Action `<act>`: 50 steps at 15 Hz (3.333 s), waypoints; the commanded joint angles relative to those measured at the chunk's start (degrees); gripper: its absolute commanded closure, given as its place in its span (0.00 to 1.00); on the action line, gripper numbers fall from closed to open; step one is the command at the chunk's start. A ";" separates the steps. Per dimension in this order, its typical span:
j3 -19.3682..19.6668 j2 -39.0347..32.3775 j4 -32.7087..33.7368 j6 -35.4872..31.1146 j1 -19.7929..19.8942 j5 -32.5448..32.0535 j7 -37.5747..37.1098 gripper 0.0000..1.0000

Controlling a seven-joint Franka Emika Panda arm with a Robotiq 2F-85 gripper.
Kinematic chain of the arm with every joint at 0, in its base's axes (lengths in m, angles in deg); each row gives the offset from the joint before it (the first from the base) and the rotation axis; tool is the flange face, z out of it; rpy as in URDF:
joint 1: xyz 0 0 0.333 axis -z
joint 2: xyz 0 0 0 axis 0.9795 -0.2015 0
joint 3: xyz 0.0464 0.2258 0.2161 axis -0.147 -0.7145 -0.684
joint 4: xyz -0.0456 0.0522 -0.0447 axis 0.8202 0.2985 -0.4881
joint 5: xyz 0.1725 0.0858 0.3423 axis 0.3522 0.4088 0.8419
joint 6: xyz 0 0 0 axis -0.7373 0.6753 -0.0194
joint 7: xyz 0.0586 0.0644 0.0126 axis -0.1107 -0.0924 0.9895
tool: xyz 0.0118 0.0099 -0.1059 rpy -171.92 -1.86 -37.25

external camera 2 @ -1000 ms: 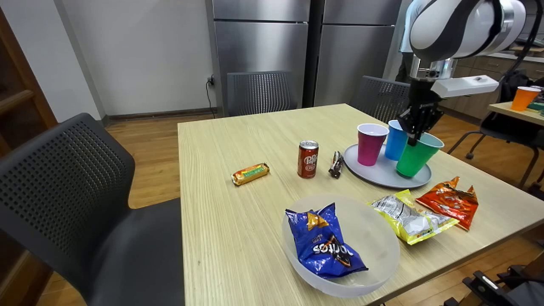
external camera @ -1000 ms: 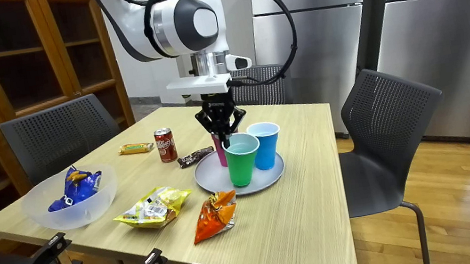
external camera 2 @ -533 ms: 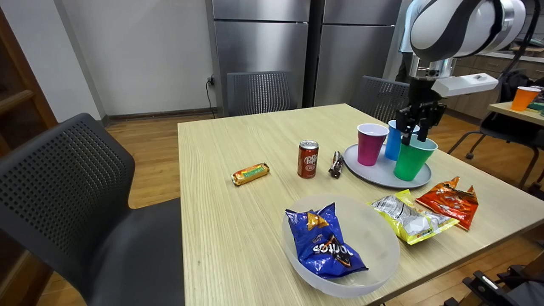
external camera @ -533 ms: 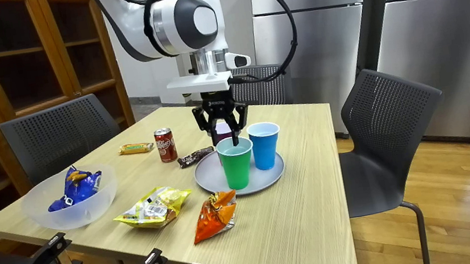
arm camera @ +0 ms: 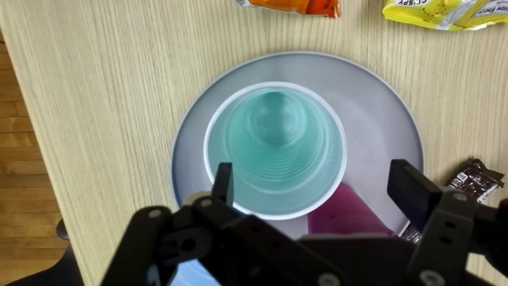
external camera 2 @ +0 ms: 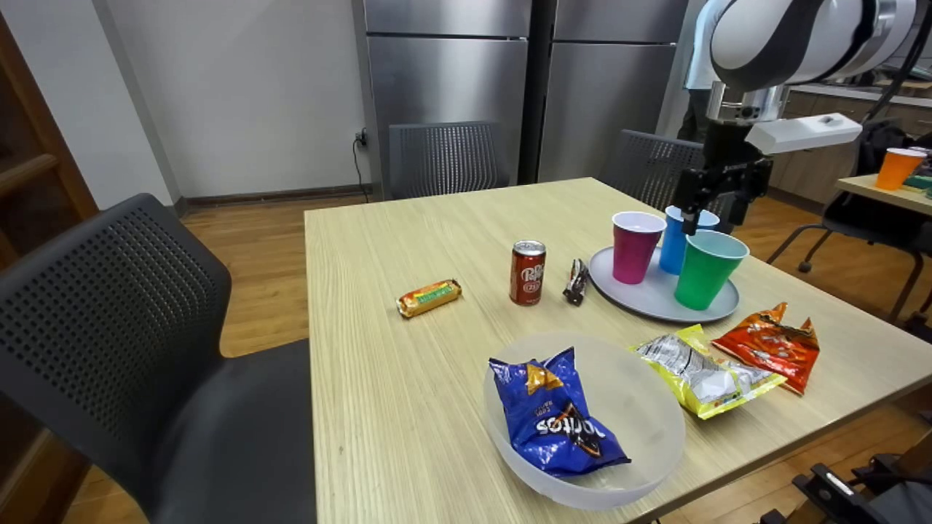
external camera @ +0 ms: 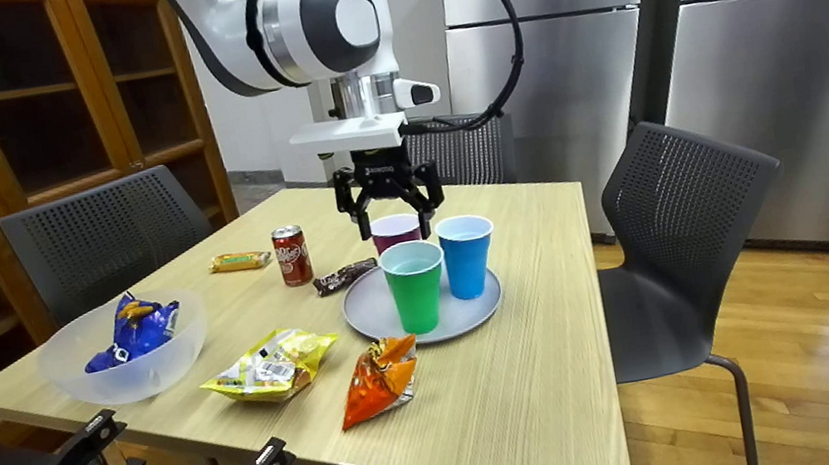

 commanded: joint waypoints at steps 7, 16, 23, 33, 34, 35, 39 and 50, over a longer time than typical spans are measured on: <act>-0.38 10.39 -11.46 -1.71 0.57 -0.95 1.60 0.00; 0.49 14.90 -20.36 -1.78 1.69 -1.36 6.35 0.00; 0.96 11.07 -19.22 -1.10 3.19 -1.49 14.36 0.00; 0.00 1.53 -12.00 3.27 4.45 -2.25 21.63 0.00; -0.12 0.76 -11.31 3.72 4.52 -2.46 21.90 0.00; -0.17 0.09 -10.81 4.03 4.42 -3.08 21.67 0.00; -0.22 -1.10 -9.76 5.45 4.23 -5.14 21.10 0.00; -0.24 -1.36 -10.61 6.25 4.38 -6.41 20.33 0.00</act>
